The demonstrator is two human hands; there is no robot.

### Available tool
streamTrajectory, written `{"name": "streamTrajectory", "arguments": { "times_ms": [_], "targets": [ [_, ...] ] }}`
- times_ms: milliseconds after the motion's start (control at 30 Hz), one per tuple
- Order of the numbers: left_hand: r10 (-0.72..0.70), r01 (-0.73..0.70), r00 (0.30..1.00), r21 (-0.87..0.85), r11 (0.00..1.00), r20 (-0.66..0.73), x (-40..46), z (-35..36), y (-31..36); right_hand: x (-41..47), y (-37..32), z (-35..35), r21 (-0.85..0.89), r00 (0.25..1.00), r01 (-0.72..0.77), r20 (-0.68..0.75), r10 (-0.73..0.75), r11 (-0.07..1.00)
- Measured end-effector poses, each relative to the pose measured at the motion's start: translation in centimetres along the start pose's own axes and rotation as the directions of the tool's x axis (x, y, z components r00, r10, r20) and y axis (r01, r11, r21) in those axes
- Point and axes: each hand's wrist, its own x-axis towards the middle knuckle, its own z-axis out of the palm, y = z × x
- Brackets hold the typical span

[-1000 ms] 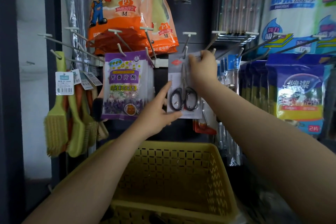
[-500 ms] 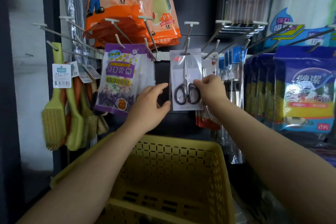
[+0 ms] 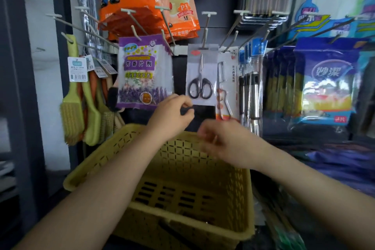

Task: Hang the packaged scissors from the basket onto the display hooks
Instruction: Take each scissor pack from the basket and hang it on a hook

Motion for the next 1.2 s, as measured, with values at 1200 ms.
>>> {"name": "streamTrajectory", "arguments": {
  "times_ms": [1200],
  "targets": [
    [0.430,-0.563,0.808,0.313,0.765,0.403,-18.1,-6.3,-1.7,-3.9,-2.3,3.8,0.033,0.719,0.341,0.635,-0.283,0.940]
  ]
}}
